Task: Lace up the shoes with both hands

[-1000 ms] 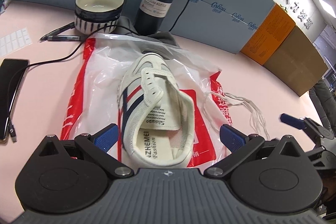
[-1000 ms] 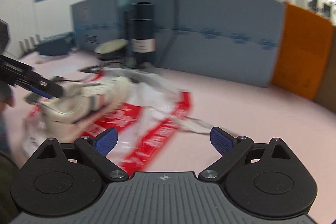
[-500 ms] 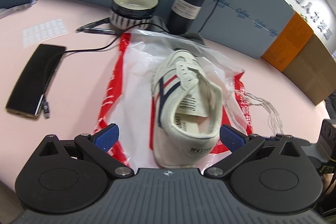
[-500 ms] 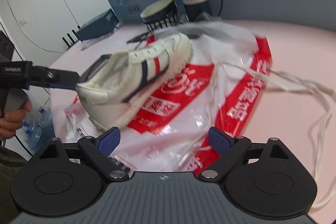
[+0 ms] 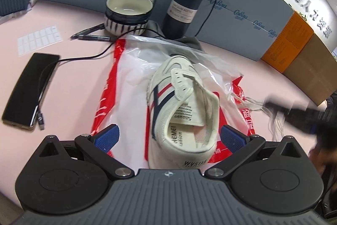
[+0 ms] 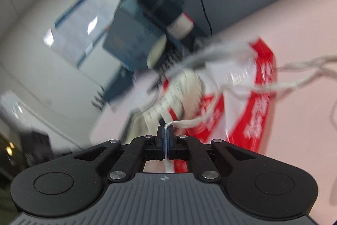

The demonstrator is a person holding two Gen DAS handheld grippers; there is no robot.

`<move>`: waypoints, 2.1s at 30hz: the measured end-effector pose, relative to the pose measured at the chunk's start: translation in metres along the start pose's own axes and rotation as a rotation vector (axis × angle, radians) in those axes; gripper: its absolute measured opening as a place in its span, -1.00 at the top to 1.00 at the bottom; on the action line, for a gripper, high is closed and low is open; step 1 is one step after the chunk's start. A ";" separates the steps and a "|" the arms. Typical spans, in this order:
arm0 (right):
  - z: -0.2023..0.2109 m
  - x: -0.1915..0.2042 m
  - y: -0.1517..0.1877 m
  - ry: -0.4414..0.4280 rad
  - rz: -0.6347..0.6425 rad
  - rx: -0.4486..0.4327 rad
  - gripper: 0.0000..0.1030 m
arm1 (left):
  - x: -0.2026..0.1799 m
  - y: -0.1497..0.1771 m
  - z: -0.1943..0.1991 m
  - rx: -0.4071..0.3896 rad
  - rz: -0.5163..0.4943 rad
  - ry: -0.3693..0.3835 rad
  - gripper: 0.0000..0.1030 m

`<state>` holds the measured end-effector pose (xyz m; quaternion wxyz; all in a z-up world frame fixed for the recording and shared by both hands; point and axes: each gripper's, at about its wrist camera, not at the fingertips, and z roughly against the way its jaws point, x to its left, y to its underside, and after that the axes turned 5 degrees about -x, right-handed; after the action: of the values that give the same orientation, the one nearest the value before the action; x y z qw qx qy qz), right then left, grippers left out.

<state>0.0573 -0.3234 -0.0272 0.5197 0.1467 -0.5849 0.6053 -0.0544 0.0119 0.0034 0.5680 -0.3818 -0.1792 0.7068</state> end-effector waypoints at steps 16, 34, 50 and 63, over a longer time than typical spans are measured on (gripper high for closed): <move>0.059 -0.037 -0.019 0.343 -0.107 -0.206 0.91 | 0.002 -0.010 -0.018 0.020 0.021 0.067 -1.00; 0.084 -0.015 0.016 0.478 0.118 -0.195 0.02 | -0.030 -0.021 -0.040 -0.004 -0.365 -0.091 -0.99; -0.019 0.091 0.030 0.352 0.582 0.044 -0.62 | -0.039 -0.026 -0.061 0.128 -0.779 -0.045 -0.99; 0.018 0.075 0.033 0.532 0.581 -0.081 -0.85 | -0.022 -0.036 -0.069 0.081 -0.695 -0.015 0.04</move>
<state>-0.0080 -0.2969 0.0180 0.4657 -0.2073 -0.4702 0.7204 0.0225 -0.0109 -0.0091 0.7880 -0.2700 -0.2742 0.4805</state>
